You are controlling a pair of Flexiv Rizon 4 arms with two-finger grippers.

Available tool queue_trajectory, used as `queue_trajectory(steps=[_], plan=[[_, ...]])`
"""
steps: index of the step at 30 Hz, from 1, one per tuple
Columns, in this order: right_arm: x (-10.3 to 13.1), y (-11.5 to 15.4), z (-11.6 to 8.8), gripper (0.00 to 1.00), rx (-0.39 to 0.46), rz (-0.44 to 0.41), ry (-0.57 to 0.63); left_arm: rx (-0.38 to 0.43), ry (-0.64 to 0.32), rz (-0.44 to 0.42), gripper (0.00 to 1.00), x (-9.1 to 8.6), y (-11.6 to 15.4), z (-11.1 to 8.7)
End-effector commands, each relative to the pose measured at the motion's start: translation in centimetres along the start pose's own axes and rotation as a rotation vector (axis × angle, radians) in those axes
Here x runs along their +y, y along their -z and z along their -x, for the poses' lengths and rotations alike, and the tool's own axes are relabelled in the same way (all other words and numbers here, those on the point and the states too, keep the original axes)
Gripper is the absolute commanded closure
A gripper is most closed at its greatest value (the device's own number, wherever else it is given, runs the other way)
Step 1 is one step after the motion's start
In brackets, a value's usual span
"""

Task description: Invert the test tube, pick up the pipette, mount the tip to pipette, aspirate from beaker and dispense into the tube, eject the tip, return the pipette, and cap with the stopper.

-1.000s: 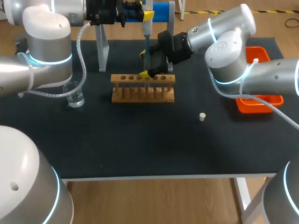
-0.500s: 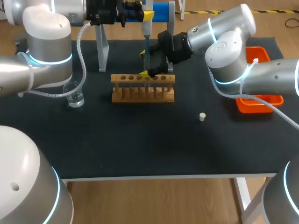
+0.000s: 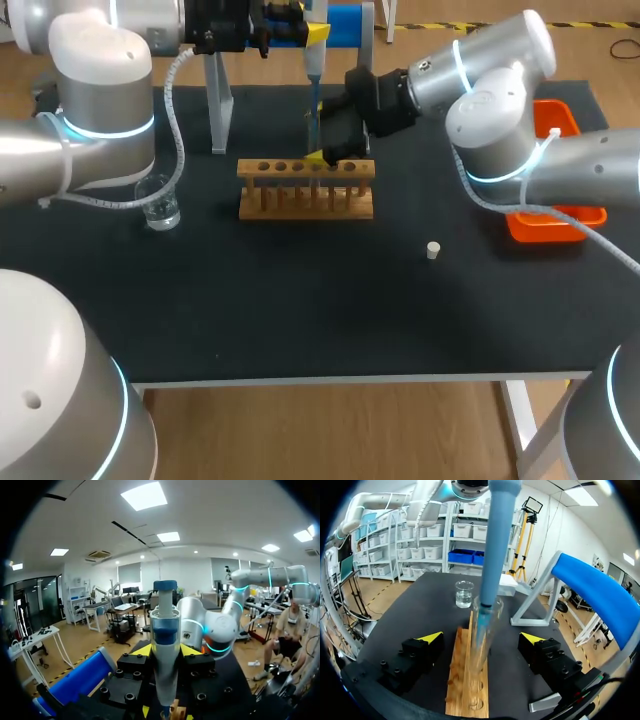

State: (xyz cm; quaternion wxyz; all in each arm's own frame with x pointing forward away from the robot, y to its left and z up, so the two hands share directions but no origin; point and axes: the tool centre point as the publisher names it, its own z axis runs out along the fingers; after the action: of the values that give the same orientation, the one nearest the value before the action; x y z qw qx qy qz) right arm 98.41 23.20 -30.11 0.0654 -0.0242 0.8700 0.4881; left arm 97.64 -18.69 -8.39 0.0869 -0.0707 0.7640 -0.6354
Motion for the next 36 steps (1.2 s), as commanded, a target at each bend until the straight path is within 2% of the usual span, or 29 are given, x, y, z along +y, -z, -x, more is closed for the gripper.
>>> queue_trajectory(steps=[1, 10, 17, 24, 33, 36], plan=[[-0.5, 2.4, -1.5, 0.00, -0.030, 0.017, 0.003, -0.004, 0.000, 0.000, 1.00, 0.0, 0.0, -0.1], [-1.9, 7.6, -3.5, 0.00, -0.112, 0.118, -0.022, -0.004, 0.000, 0.000, 1.00, 0.0, 0.0, -0.1], [-1.6, 12.4, -4.2, 0.00, -0.198, 0.120, -0.007, -0.004, 0.000, 0.000, 1.00, 0.0, 0.0, -0.1], [2.4, 17.1, -3.3, 0.00, -0.237, 0.163, 0.044, -0.004, 0.000, 0.000, 1.00, 0.0, 0.0, -0.1], [7.6, 20.7, -2.1, 0.00, -0.202, 0.192, 0.072, -0.004, 0.000, 0.000, 1.00, 0.0, 0.0, -0.1], [9.2, 21.7, -1.6, 0.00, -0.191, 0.229, 0.050, -0.004, 0.000, 0.000, 1.00, 0.0, 0.0, -0.1]])
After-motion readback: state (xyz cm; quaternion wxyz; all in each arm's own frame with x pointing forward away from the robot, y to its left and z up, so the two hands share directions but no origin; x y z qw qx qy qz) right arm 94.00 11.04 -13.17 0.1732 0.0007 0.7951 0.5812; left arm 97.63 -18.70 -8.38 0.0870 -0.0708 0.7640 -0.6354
